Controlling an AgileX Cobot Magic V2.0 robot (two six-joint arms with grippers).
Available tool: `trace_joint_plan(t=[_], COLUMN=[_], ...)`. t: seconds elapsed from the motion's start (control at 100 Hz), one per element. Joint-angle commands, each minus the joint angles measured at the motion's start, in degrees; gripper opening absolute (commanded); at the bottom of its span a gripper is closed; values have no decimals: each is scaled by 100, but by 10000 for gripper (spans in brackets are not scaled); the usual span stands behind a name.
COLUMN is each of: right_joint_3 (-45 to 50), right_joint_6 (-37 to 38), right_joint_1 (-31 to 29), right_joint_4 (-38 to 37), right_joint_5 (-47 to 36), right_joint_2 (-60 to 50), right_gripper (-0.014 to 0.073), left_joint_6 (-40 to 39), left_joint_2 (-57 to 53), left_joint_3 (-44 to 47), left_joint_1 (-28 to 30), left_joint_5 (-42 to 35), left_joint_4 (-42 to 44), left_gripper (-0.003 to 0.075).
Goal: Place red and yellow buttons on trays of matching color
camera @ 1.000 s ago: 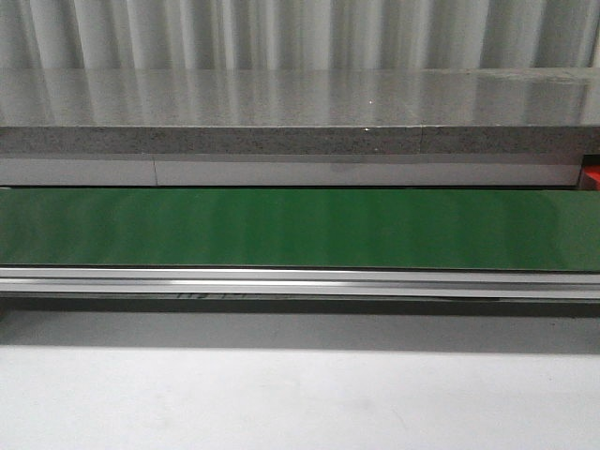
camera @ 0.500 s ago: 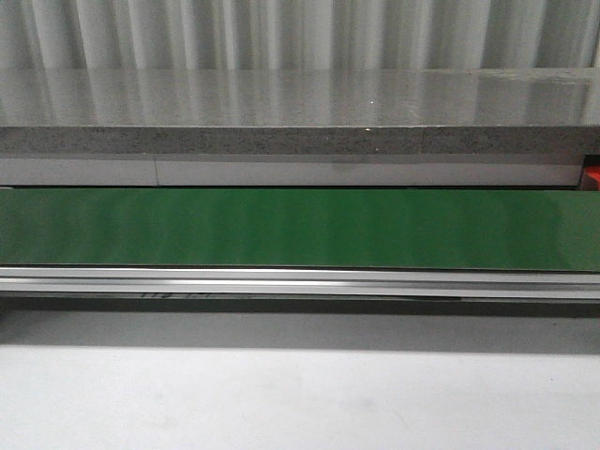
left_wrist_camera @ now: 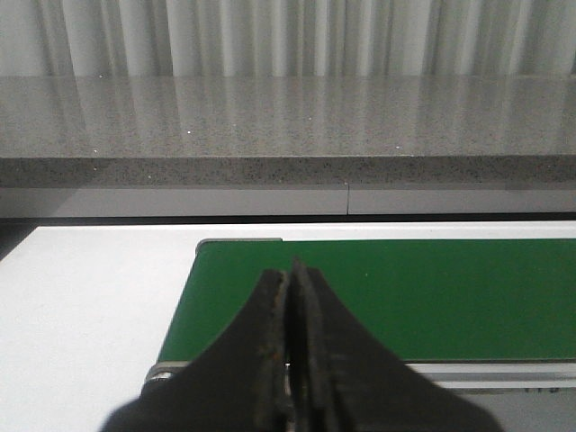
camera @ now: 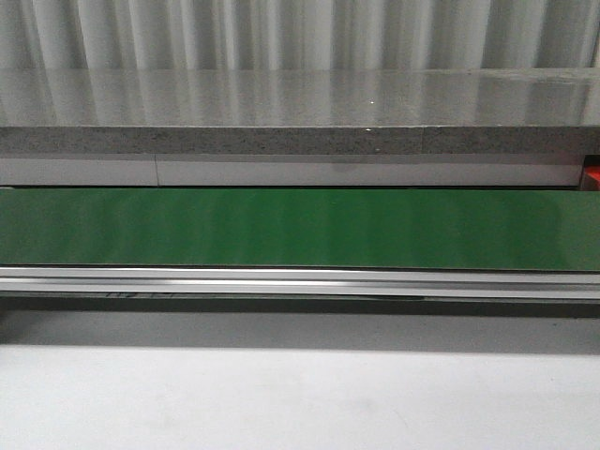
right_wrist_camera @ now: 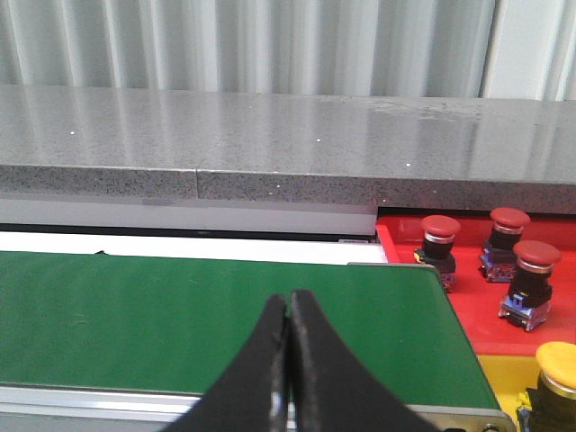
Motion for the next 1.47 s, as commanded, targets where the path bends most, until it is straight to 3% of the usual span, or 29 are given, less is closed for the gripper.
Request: trace_joint_plan(t=[0.0, 0.32, 1.46], right_joint_3=[-116, -116, -116], right_joint_6=[4, 4, 4], right_joint_1=[-42, -42, -42], right_joint_4=[-56, -56, -56], right_joint_5=[-427, -421, -421], right_joint_2=[-108, -108, -108], right_gripper=[-59, -59, -59], left_joint_6=[-84, -84, -84], left_joint_2=[-279, -426, -426], left_joint_3=[93, 346, 346], left_joint_1=[-37, -37, -37], left_joint_5=[-510, -870, -845], left_joint_4=[26, 89, 89], left_gripper=[-20, -20, -20])
